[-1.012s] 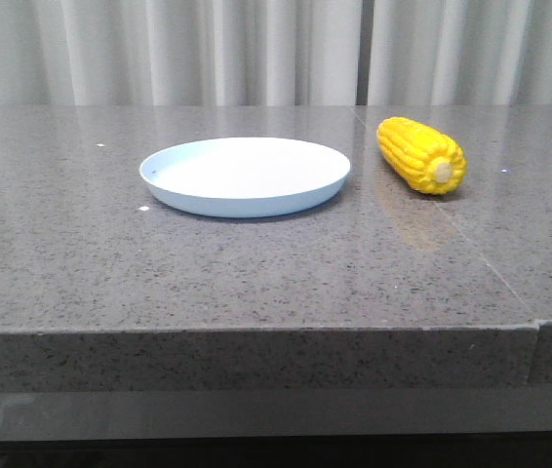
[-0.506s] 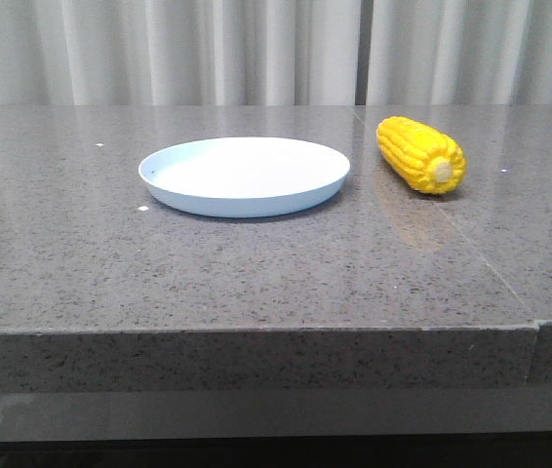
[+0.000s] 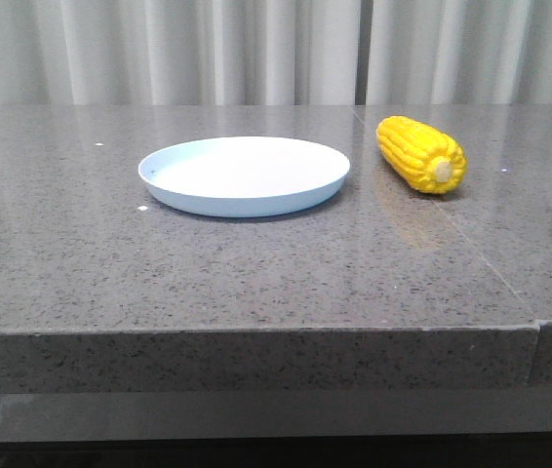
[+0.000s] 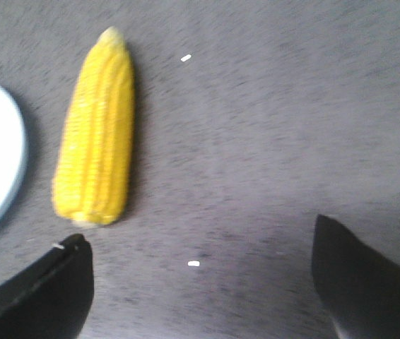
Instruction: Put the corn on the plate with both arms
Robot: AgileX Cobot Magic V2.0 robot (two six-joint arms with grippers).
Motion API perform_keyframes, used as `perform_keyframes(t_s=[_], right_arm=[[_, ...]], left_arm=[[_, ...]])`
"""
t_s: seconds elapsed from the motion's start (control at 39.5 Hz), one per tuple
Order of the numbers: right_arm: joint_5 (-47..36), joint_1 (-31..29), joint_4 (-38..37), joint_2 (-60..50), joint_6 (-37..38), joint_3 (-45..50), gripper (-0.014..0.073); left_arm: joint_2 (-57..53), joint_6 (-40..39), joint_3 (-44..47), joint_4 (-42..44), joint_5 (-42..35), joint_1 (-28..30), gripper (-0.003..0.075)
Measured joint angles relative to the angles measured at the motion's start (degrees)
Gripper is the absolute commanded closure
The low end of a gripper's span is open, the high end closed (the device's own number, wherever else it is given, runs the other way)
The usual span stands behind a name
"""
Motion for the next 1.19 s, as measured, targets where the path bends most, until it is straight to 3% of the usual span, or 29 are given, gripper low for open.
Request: perform_keyframes(t_s=[0.33,0.61,0.68,0.89,0.96,1.19], right_arm=[[4.8,5.9,3.3,21.5,0.0,-15.7,-0.0055],[4.8,6.5,4.6,33.5,0.0,-24.0,-0.0029],[4.9,6.5,5.0,35.4,0.0,-24.7,0.0043],[6.3,6.5,5.8,36.6,0.0,-25.2,0.0382],[6.3,6.5,5.8,36.6,0.0,-25.3,0.0466],[6.7,6.5,6.7,32.9,0.1,-25.3,0.05]], left_arm=[[0.0,0.0,0.0,0.0,0.0,0.0,0.0741],[0.0,0.0,0.0,0.0,0.0,0.0,0.0741],[0.0,0.0,0.0,0.0,0.0,0.0,0.0741],[0.0,0.0,0.0,0.0,0.0,0.0,0.0741],[0.0,0.0,0.0,0.0,0.0,0.0,0.0741],[0.0,0.0,0.0,0.0,0.0,0.0,0.0741]])
